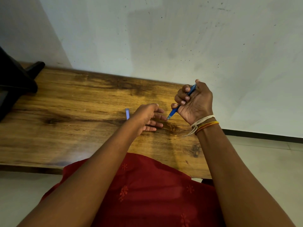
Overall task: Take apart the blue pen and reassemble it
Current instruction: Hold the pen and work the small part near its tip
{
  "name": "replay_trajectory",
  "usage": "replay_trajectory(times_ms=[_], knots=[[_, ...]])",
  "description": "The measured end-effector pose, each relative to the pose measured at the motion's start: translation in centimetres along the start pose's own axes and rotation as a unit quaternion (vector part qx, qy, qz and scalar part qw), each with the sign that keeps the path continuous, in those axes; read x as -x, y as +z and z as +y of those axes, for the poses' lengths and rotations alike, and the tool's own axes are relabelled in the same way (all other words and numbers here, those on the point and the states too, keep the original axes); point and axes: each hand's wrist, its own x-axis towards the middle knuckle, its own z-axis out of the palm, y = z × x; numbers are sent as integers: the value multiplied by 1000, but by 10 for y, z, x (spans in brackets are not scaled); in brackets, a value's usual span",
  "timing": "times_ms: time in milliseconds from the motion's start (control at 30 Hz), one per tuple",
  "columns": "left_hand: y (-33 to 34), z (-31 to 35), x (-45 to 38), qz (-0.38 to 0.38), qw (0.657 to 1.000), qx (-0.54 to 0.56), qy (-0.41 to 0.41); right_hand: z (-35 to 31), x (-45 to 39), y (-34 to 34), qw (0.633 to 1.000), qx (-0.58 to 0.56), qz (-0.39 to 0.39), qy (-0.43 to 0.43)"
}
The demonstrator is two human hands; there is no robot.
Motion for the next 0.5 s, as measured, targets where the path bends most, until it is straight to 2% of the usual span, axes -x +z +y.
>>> replay_trajectory(times_ms=[500], knots=[[0, 1, 1, 1, 1000, 2, -4, 1, 5, 7, 994, 106, 27, -30]])
